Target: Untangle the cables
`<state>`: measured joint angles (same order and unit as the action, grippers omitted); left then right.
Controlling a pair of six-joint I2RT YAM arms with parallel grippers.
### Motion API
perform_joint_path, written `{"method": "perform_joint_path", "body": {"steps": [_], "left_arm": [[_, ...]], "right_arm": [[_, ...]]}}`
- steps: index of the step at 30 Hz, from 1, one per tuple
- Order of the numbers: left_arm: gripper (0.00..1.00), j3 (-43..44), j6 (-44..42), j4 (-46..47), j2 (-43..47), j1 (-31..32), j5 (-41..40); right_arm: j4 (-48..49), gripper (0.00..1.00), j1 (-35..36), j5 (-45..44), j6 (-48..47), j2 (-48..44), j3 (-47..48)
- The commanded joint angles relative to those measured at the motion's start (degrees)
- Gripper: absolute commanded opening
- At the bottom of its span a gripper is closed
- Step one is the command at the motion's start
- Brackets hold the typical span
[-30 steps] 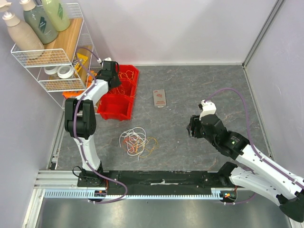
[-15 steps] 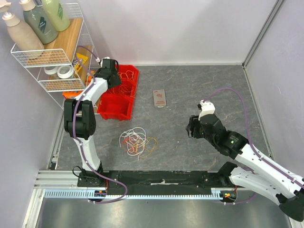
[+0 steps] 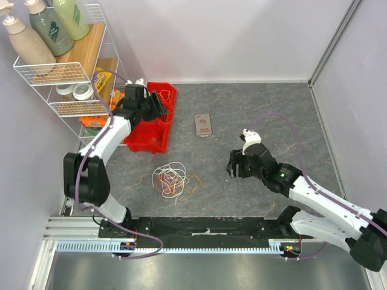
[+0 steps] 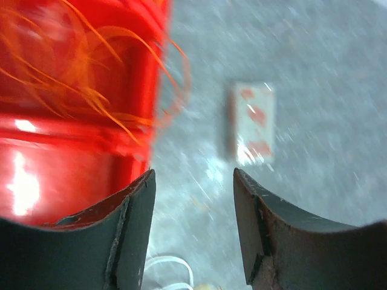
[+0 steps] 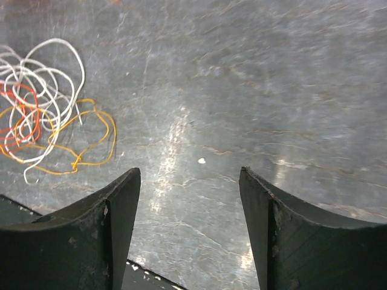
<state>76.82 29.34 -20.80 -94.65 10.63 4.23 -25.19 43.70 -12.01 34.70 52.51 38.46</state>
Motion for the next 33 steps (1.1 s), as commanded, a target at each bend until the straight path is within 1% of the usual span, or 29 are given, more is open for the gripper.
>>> {"method": "perform_joint_path", "body": {"steps": [1,3,5,9,12,15,19,20,22,25,27,32,33], "left_arm": [[0.62,-10.9,5.2,11.6,13.2,5.6,14.4],[0.64,-15.8,4.0,12.7,17.8,8.9,15.2],[0.64,-20.8,2.9,12.5,22.2,11.2,16.2],[0.63,-31.6,3.1,8.2,31.0,12.0,16.7],[0.62,-38.3,4.8,7.5,35.3,12.7,19.8],[0.62,-42.4,6.8,7.9,37.3,15.5,21.1],[0.62,-45.4,7.9,8.7,36.3,20.6,18.5],[0.61,-46.1,8.3,9.5,35.7,21.7,17.9],[0.52,-46.9,8.9,10.0,33.8,23.0,16.2],[0.40,-48.0,9.2,10.3,32.0,24.1,12.7],[0.36,-48.9,9.4,10.5,32.0,24.2,11.1],[0.30,-51.5,9.9,11.1,34.1,24.1,8.9],[0.27,-51.9,10.1,11.0,34.4,24.1,7.8]], "right_arm": [[10.0,0.75,-0.1,11.5,1.0,5.3,-2.2],[13.7,0.77,0.2,16.1,1.7,8.6,-2.7],[17.0,0.78,1.1,18.8,2.7,11.6,-3.3],[23.9,0.79,4.0,22.0,5.7,18.4,-3.7],[29.5,0.74,7.0,23.7,8.6,25.5,-2.5],[32.3,0.69,10.2,23.8,10.2,32.0,-0.1],[33.0,0.65,12.2,22.6,10.5,35.6,1.6],[33.0,0.64,12.4,22.1,10.6,36.0,1.5],[33.0,0.60,12.5,21.6,10.8,36.4,1.2],[34.8,0.57,12.7,21.0,12.3,37.1,0.2],[35.2,0.55,12.7,20.1,12.8,37.8,0.5],[34.1,0.54,12.7,16.7,12.9,39.3,2.3],[34.0,0.51,12.7,16.0,12.9,39.6,2.5]]}}
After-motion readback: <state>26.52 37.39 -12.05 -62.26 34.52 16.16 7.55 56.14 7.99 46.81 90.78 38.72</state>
